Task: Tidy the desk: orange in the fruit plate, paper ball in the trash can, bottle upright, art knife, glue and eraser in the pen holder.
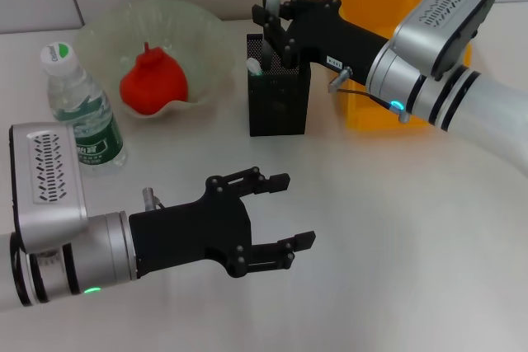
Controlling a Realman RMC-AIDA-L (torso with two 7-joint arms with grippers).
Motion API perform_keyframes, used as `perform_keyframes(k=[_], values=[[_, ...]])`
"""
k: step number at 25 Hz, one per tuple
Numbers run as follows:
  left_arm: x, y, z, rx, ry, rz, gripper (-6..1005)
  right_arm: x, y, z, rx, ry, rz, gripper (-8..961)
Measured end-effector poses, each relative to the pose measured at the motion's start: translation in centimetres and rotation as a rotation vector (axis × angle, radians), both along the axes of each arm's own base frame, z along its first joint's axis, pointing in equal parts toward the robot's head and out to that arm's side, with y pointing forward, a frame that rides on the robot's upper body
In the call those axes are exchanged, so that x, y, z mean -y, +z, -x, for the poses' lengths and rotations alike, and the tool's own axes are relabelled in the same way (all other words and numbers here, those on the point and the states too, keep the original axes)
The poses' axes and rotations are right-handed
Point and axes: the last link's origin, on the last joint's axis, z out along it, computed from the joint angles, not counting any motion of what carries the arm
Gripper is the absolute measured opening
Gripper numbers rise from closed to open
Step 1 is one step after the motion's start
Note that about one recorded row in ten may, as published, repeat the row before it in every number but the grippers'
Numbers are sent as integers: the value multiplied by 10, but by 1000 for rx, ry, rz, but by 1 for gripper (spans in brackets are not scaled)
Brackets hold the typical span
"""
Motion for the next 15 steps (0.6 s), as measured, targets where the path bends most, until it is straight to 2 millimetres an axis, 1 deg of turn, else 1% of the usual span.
perform_keyframes(k=[7, 12, 14, 15], values=[[1, 0, 1, 1, 2, -1, 791, 3, 0, -5, -5, -14, 3, 138], [1, 1, 1, 5, -1, -1, 791, 8, 4, -11, -47, -30, -12, 217], [2, 2, 1, 7, -2, 0, 791, 13, 7, -14, -78, -23, -23, 274], [2, 2, 2, 8, -2, 0, 791, 18, 12, -16, -113, -10, -37, 302]])
